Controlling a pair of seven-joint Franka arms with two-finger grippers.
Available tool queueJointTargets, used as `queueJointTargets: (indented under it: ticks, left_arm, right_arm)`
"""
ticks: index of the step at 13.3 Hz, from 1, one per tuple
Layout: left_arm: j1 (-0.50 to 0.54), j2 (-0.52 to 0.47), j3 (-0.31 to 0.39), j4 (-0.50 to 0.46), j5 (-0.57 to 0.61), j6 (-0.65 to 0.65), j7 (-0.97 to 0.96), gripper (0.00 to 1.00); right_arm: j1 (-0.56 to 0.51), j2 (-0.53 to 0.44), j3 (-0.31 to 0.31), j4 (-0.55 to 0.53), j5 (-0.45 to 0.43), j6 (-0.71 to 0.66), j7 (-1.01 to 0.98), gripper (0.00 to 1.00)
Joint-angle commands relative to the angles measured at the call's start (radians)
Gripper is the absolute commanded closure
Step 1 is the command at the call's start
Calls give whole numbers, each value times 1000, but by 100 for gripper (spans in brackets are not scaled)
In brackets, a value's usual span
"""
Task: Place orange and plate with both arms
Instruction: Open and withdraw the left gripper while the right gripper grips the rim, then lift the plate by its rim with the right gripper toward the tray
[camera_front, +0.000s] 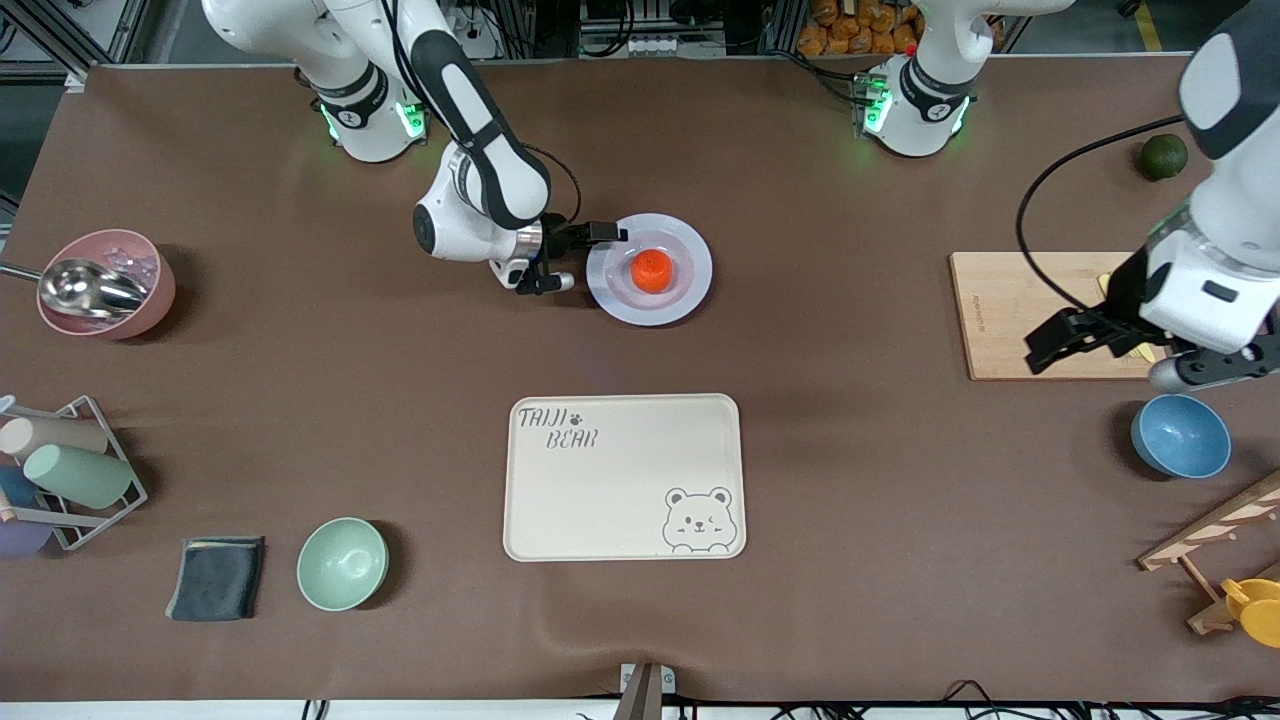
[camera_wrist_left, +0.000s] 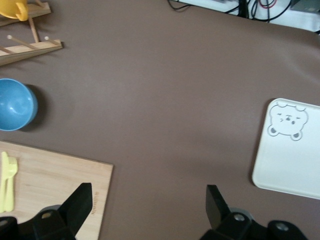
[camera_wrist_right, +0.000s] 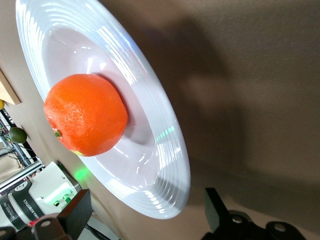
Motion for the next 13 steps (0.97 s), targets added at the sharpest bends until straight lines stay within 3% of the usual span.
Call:
queueJointTargets:
  ticks: [1,3,6,7,8,10,12,13]
  left_arm:
    - [-20,-16,29,3,-8,-27,22,0]
    - [-17,-23,32,35,-6,-54,28,0]
    - [16,-53,32,34,-20,-79,60,0]
    - [16,-51,30,34,-21,-82,62,0]
    - [14,-53,26,32,-21,-83,62,0]
    - [14,-65,22,34,-23,-106,63,0]
    - [10,-69,19,34,-34,-114,63,0]
    - [5,-71,19,36,-35,-120,62,0]
  right_arm:
    - [22,9,-5,9,78,9,-17,0]
    - [49,18,-5,23,137,74,-17,0]
    - [74,23,-5,30,149,132,-15,0]
    - [72,23,-5,30,149,132,-14,5]
    - [71,23,-4,32,155,132,-12,21]
    - [77,26,-4,38,276,122,-18,52]
    - [100,26,-4,44,354,122,-55,95]
    - [100,26,-4,43,370,122,-81,100]
